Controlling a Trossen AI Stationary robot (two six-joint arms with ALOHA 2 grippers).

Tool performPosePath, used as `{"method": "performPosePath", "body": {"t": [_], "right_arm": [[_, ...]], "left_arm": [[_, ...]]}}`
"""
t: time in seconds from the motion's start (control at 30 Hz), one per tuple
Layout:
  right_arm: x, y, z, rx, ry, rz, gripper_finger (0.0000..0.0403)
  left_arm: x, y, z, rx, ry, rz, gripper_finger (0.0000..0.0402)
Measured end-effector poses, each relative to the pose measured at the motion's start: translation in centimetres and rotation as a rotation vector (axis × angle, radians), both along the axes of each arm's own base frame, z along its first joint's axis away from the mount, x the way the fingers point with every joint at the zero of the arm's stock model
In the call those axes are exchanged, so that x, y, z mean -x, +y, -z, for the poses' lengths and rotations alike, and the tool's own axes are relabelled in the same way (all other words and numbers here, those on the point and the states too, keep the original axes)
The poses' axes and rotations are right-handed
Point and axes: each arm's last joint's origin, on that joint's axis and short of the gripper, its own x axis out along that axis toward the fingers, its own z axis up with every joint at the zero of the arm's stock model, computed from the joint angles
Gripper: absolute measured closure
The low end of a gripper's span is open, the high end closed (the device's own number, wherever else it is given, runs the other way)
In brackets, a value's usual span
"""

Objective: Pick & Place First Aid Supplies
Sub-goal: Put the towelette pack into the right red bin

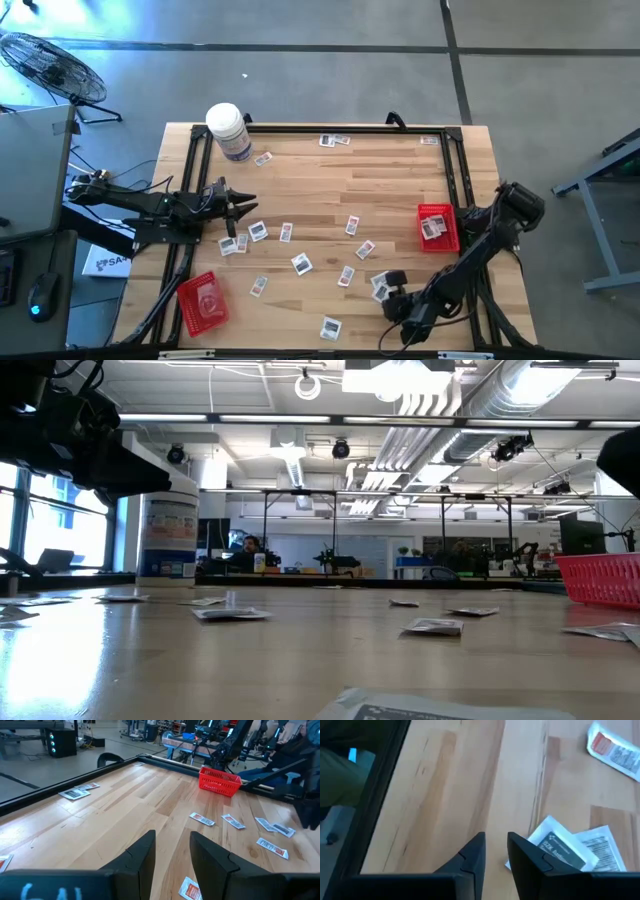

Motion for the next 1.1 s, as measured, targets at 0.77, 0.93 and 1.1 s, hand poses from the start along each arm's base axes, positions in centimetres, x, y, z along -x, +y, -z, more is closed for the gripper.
{"method": "performPosePath", "body": {"t": [0.77,0.93,1.1], "right_arm": [[0.7,-1.3,2.4,0.052,-0.016,-0.056,0.0326],[-0.4,-1.1,1.6,0.021,-0.054,-0.046,0.0319],[-0.8,-1.3,1.3,0.001,-0.037,-0.048,0.0312]], "left_arm": [[0.0,0.0,0.0,0.000,0.000,0.000,0.0283],[0.0,0.0,0.0,0.000,0.000,0.000,0.0283],[0.0,0.0,0.0,0.000,0.000,0.000,0.0283]]}}
